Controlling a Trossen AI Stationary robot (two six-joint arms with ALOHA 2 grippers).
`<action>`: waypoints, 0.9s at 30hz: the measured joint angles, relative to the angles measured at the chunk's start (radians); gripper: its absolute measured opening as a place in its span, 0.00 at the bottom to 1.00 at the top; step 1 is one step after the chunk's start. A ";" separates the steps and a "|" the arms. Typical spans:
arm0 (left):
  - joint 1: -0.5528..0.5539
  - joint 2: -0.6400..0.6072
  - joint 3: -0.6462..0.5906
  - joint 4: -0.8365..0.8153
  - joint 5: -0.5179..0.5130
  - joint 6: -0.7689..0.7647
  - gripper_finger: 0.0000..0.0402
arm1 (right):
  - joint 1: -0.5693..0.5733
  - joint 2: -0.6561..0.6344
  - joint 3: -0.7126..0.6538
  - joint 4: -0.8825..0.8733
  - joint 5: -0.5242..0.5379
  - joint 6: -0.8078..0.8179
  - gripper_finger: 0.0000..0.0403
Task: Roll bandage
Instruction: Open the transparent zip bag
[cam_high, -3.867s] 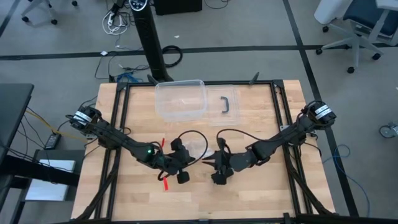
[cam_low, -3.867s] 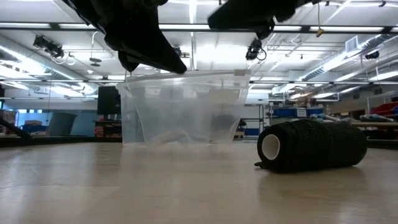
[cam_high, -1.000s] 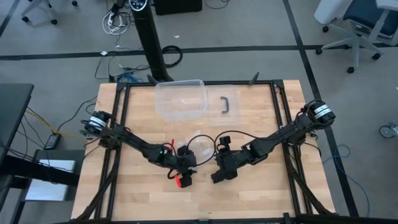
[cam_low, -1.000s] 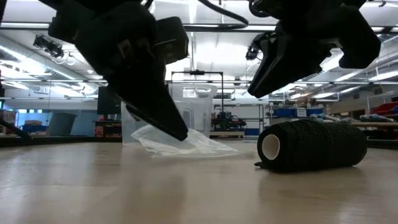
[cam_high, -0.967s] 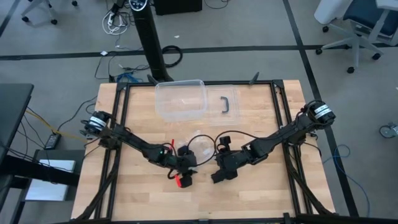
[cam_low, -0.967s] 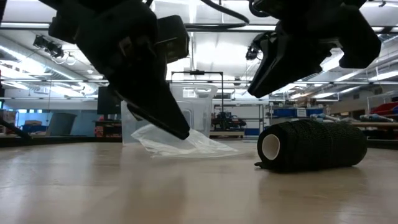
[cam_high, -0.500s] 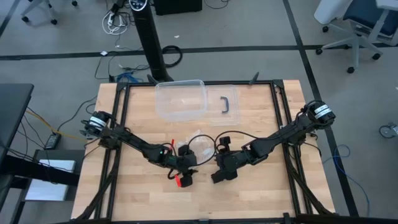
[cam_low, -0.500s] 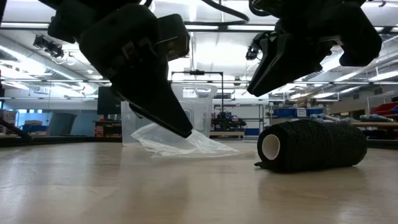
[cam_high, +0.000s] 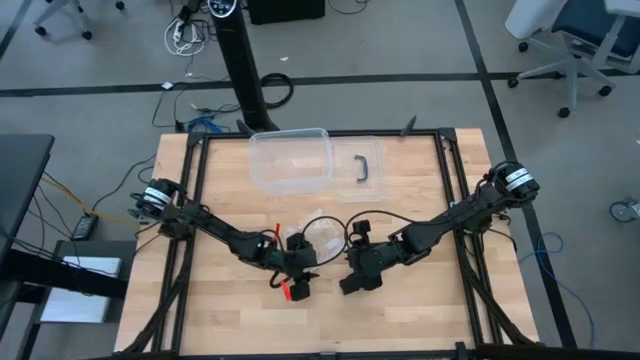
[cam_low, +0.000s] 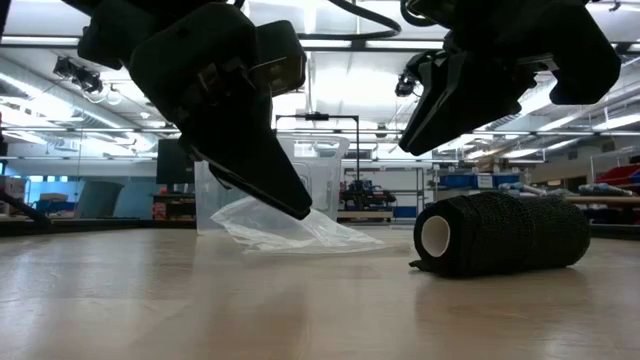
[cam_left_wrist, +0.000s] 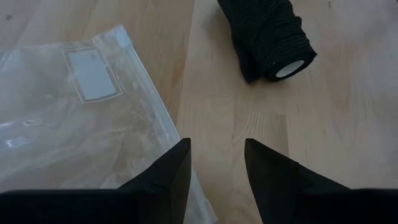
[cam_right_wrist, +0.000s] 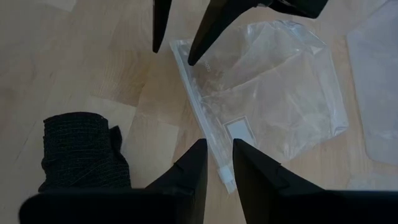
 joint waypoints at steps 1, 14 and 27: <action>0.000 0.000 0.000 0.000 0.001 0.000 0.39 | 0.000 0.000 0.000 0.000 0.000 0.000 0.18; 0.020 0.000 0.000 -0.019 0.001 -0.001 0.47 | 0.000 0.000 0.000 0.008 0.000 0.000 0.19; 0.032 0.040 0.002 -0.004 -0.020 0.015 0.47 | 0.000 0.000 0.000 0.012 -0.009 0.000 0.19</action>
